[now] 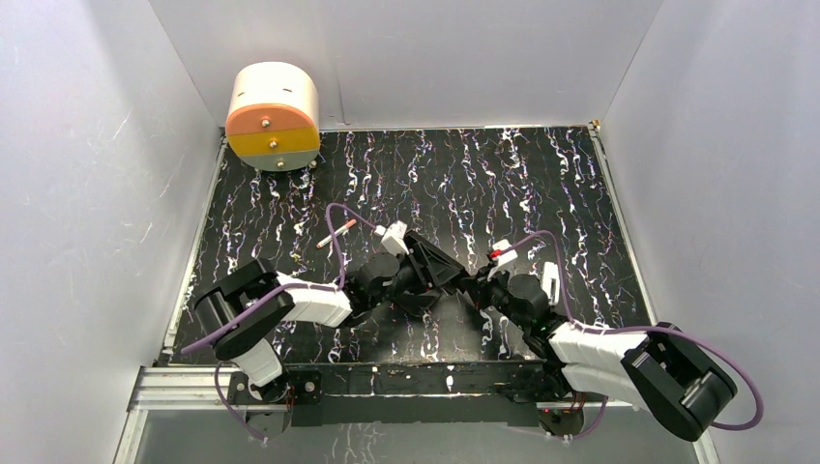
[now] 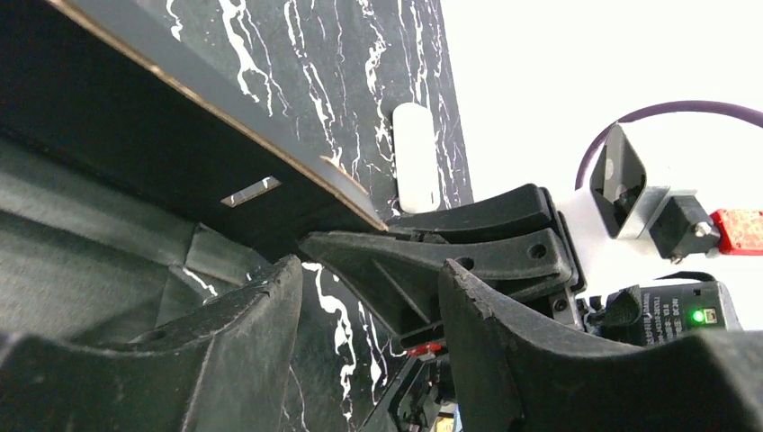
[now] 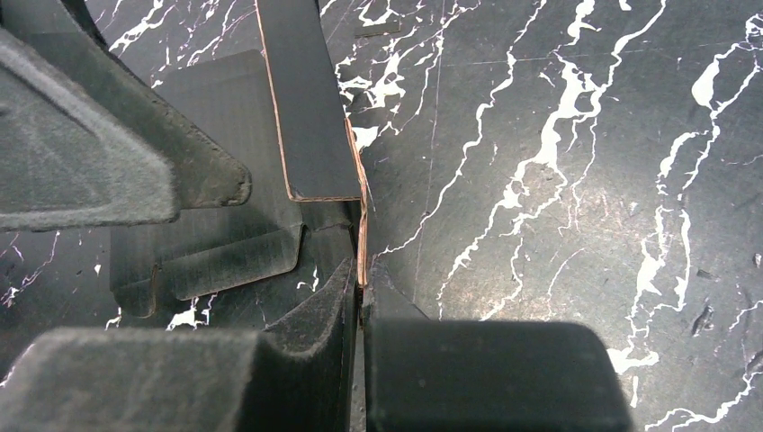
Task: Fold the paper box
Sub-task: Fold the paper box at the center of the board.
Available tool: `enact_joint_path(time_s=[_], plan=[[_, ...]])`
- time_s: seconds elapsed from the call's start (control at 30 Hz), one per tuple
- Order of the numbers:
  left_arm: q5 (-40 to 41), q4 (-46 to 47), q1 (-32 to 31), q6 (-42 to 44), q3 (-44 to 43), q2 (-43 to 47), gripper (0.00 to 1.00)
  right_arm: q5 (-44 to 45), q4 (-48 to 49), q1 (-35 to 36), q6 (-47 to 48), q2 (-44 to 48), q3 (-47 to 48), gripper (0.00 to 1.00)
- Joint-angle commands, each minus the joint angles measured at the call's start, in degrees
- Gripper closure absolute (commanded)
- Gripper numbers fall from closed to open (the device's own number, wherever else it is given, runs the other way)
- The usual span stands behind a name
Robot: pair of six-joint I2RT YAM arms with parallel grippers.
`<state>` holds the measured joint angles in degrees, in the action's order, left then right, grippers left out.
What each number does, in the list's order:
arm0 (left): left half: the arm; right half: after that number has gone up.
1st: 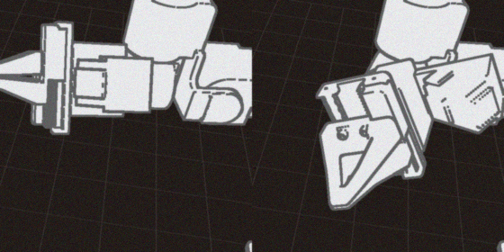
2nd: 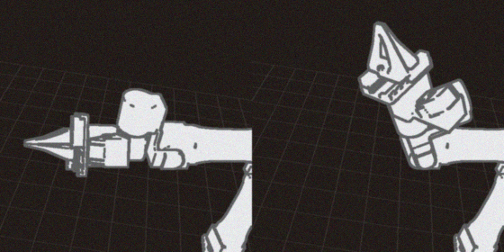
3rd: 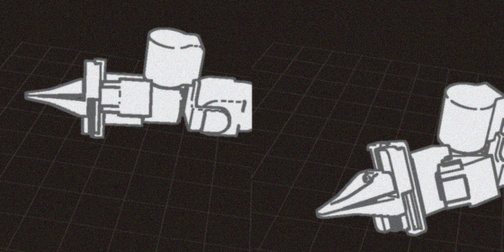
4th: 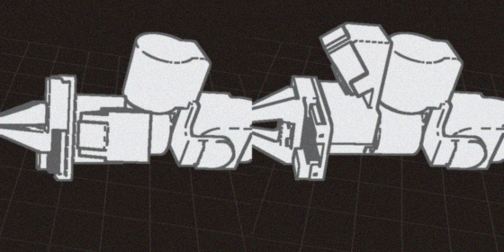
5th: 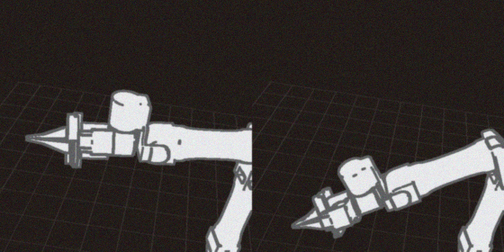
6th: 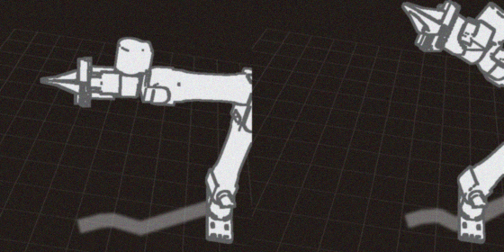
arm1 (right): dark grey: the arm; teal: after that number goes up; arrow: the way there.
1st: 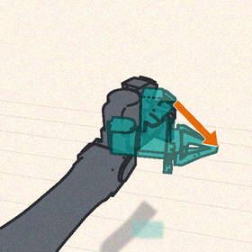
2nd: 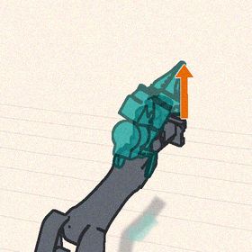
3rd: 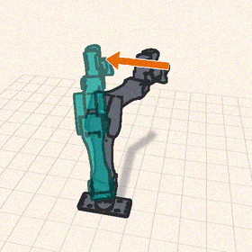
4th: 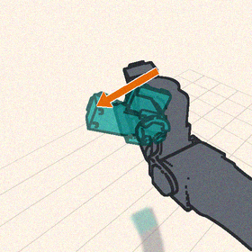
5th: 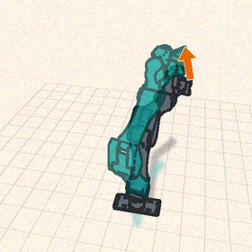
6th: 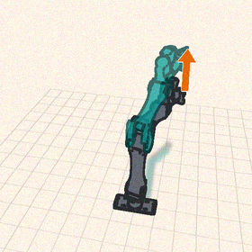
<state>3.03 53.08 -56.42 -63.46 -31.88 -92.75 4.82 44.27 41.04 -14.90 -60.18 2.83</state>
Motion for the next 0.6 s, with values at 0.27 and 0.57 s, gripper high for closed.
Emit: enact_joint_path(time_s=[0.27,0.57], plan=[[2.6,2.3,-0.2,-1.6,-4.3,-4.7,0.52,3.0,5.3,2.4,1.0,-1.5,-0.4,0.91],[4.9,3.0,-0.3,-0.8,-5.5,-5.8,0.63,5.9,4.7,5.3,3.0,-3.1,0.4,0.91]])
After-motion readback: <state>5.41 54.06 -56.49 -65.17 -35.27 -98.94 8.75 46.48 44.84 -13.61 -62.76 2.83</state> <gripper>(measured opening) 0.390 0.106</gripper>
